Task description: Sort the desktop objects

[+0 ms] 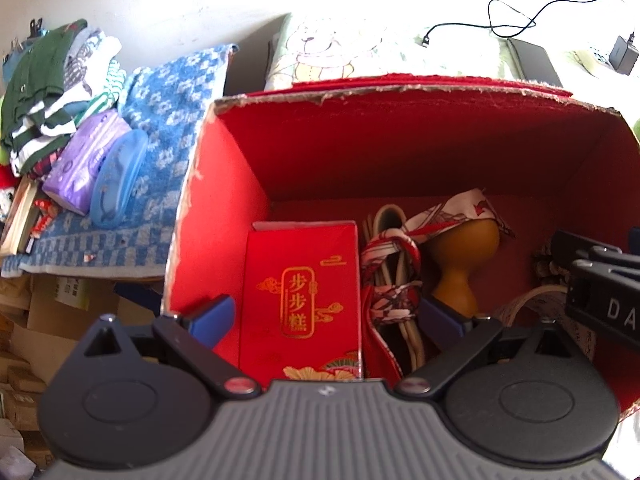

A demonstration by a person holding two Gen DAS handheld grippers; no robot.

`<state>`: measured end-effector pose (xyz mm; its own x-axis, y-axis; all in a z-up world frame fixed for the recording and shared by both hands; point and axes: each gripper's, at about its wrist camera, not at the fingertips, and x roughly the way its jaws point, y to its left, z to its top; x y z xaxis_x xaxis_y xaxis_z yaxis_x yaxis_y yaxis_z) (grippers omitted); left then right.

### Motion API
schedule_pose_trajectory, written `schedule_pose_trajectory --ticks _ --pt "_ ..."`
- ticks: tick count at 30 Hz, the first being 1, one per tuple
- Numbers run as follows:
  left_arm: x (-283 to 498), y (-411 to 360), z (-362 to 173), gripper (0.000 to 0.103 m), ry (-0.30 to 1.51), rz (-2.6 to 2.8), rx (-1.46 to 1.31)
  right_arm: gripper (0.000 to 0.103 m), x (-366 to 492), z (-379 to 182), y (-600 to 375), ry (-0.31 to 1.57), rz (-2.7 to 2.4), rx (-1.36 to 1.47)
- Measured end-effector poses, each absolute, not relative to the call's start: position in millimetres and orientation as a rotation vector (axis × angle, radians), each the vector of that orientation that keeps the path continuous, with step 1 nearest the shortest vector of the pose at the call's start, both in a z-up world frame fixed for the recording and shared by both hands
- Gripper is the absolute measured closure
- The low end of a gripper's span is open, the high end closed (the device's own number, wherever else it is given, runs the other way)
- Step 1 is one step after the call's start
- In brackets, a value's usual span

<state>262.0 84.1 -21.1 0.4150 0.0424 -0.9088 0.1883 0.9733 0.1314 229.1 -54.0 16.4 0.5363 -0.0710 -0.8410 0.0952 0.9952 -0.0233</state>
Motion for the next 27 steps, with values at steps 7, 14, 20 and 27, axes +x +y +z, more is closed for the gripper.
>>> schedule_pose_trajectory --ticks 7,14,20,27 --pt "255 88 -21 0.004 1.180 -0.089 0.209 0.034 221 19 -51 1.007 -0.081 0.025" --pt "250 89 -15 0.004 1.171 -0.079 0.209 0.034 218 20 -51 1.008 -0.080 0.027" --pt "247 88 -12 0.003 1.169 -0.076 0.206 0.034 215 21 -52 1.004 -0.083 0.021" --pt "244 89 -10 0.003 1.156 -0.061 0.201 0.034 213 21 -51 0.998 -0.084 0.008"
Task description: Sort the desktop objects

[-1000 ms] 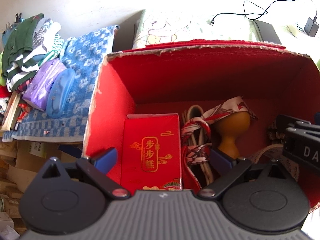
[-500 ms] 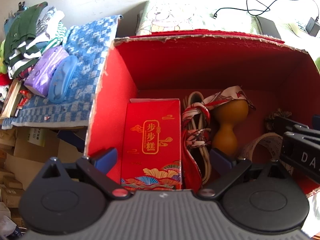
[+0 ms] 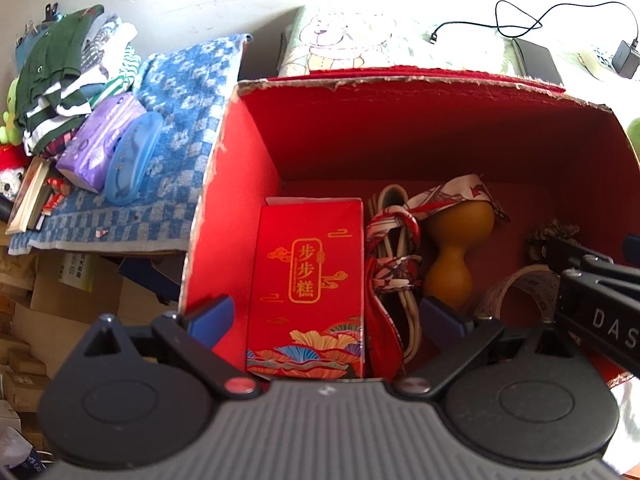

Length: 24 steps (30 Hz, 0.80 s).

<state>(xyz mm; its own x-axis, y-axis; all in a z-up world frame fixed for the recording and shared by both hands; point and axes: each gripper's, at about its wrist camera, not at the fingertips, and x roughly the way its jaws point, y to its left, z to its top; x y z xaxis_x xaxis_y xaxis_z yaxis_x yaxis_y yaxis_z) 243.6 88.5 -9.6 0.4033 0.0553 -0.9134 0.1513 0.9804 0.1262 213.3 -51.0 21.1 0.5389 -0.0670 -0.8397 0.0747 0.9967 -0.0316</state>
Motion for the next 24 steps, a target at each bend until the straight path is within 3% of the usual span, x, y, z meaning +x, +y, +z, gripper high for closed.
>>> schedule_pose_trajectory --ticks 24 --pt "242 90 -8 0.003 1.121 -0.051 0.194 0.035 205 17 -61 0.999 -0.091 0.065"
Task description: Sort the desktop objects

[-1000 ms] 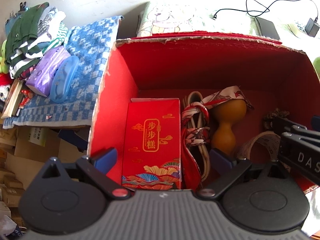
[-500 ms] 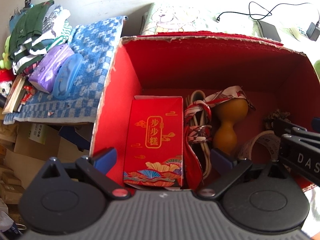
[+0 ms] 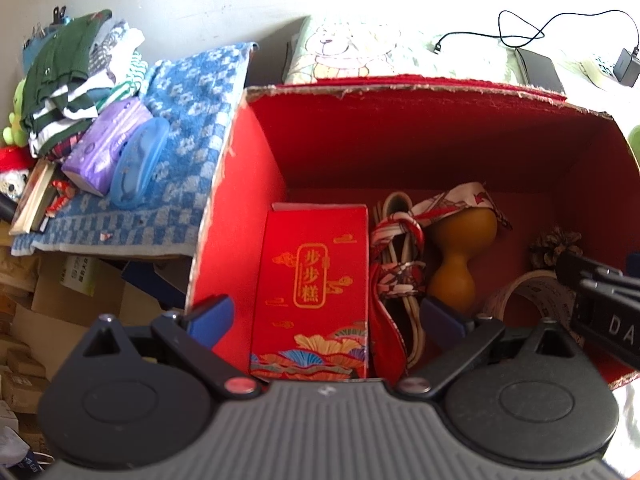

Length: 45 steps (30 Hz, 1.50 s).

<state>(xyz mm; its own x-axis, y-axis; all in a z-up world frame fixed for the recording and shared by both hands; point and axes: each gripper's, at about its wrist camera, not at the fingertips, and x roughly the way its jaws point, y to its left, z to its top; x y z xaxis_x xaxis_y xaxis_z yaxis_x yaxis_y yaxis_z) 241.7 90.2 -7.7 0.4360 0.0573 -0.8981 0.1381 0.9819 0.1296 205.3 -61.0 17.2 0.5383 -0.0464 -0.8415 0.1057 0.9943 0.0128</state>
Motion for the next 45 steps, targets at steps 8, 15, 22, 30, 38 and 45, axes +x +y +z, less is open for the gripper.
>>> schedule_pose_trajectory --ticks 8,15,22,30,38,45 --pt "248.1 89.9 -4.7 0.003 1.109 -0.056 0.202 0.035 206.9 19.3 -60.7 0.989 -0.081 0.067" --pt "249.3 87.1 -5.0 0.003 1.121 -0.074 0.204 0.035 209.0 22.3 -60.7 0.994 -0.080 0.077" --pt "249.6 87.0 -3.8 0.003 1.116 -0.073 0.188 0.035 208.3 23.2 -63.2 0.993 -0.080 0.088" --pt "247.6 82.8 -2.0 0.003 1.094 -0.069 0.210 0.035 205.2 23.9 -62.6 0.986 -0.076 0.077" --pt "244.6 83.5 -1.1 0.004 1.077 -0.080 0.193 0.035 203.4 23.6 -65.5 0.983 -0.073 0.084" --pt "245.4 84.7 -4.9 0.004 1.100 -0.093 0.176 0.035 203.3 24.2 -66.5 0.976 -0.070 0.086"
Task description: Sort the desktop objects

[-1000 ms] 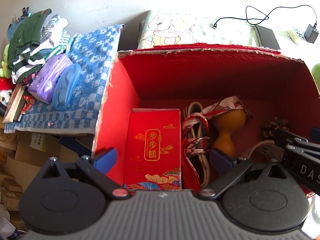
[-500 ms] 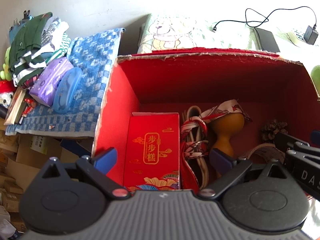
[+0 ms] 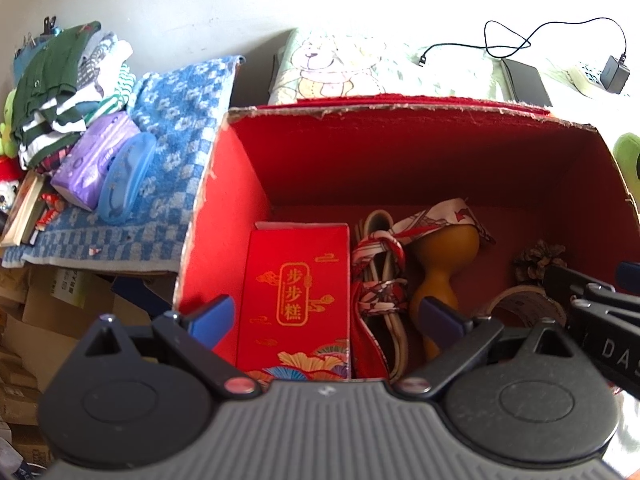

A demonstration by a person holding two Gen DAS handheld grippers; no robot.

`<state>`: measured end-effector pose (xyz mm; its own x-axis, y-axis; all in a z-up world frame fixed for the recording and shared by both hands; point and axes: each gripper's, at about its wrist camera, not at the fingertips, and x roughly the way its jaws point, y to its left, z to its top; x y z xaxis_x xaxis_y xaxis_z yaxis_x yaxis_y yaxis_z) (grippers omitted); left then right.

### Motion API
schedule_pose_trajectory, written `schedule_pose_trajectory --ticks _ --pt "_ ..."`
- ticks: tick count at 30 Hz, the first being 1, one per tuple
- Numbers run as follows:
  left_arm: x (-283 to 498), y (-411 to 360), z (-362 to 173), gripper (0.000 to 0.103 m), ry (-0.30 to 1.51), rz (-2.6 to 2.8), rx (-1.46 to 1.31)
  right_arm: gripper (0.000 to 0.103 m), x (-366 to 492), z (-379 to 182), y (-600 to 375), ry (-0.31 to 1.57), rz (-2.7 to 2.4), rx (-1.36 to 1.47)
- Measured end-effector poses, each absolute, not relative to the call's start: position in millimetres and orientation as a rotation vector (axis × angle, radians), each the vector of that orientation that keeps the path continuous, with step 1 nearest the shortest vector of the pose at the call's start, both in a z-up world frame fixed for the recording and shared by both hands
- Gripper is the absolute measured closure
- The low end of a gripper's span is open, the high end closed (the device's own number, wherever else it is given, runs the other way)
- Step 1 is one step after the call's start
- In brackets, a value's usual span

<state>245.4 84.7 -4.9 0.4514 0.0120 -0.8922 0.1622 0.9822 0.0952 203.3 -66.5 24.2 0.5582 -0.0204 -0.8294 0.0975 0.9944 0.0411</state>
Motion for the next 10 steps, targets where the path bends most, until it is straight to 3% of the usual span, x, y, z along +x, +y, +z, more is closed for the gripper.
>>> schedule_pose_trajectory --ticks 10 --pt "241.8 84.8 -0.1 0.006 1.064 -0.073 0.191 0.035 203.2 25.0 -66.0 0.965 -0.067 0.087"
